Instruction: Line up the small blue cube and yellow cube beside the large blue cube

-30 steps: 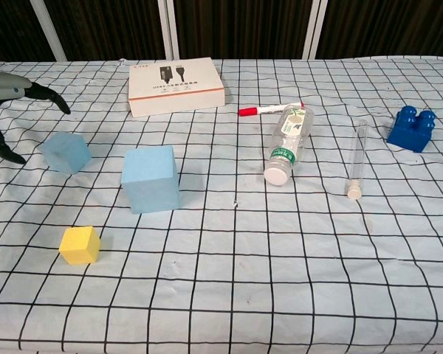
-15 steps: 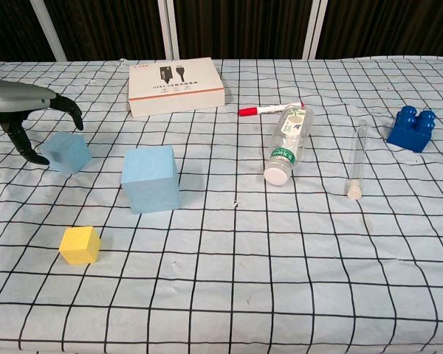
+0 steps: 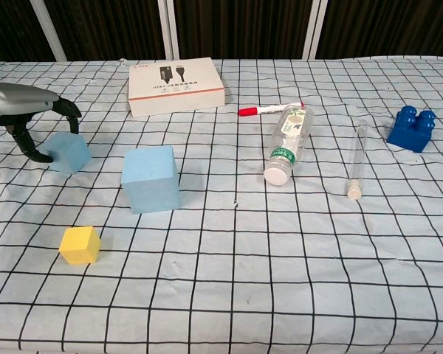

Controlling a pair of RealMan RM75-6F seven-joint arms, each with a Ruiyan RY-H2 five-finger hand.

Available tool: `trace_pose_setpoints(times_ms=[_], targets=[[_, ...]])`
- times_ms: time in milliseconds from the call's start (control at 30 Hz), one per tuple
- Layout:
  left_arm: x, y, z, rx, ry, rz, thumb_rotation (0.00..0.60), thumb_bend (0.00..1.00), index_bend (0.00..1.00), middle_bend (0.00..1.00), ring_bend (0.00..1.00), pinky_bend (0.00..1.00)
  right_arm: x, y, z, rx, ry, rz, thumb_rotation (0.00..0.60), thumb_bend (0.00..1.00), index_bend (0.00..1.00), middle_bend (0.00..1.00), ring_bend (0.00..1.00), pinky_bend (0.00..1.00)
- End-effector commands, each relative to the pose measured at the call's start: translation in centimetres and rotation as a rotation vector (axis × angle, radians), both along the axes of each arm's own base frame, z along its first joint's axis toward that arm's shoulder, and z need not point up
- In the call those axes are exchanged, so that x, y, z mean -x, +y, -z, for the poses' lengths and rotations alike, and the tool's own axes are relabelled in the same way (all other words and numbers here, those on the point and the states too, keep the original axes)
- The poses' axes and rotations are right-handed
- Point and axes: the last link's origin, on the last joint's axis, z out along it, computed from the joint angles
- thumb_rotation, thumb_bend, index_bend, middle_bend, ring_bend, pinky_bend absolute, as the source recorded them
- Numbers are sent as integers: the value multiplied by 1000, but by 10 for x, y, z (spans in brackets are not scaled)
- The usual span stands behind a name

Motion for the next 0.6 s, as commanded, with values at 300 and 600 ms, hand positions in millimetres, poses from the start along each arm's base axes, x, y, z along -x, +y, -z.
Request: trace_pose_setpoints(times_ms=[300, 600], targets=[[0, -1, -3, -17, 14, -6, 600, 273, 450, 167, 0, 0, 1, -1, 2, -6, 1, 5, 600, 191, 11, 62, 0, 108], [-25, -16, -30, -104, 33, -51, 600, 273, 458, 167, 0, 0, 2, 1, -2, 9, 2, 8, 600, 192, 11, 62, 0, 108]])
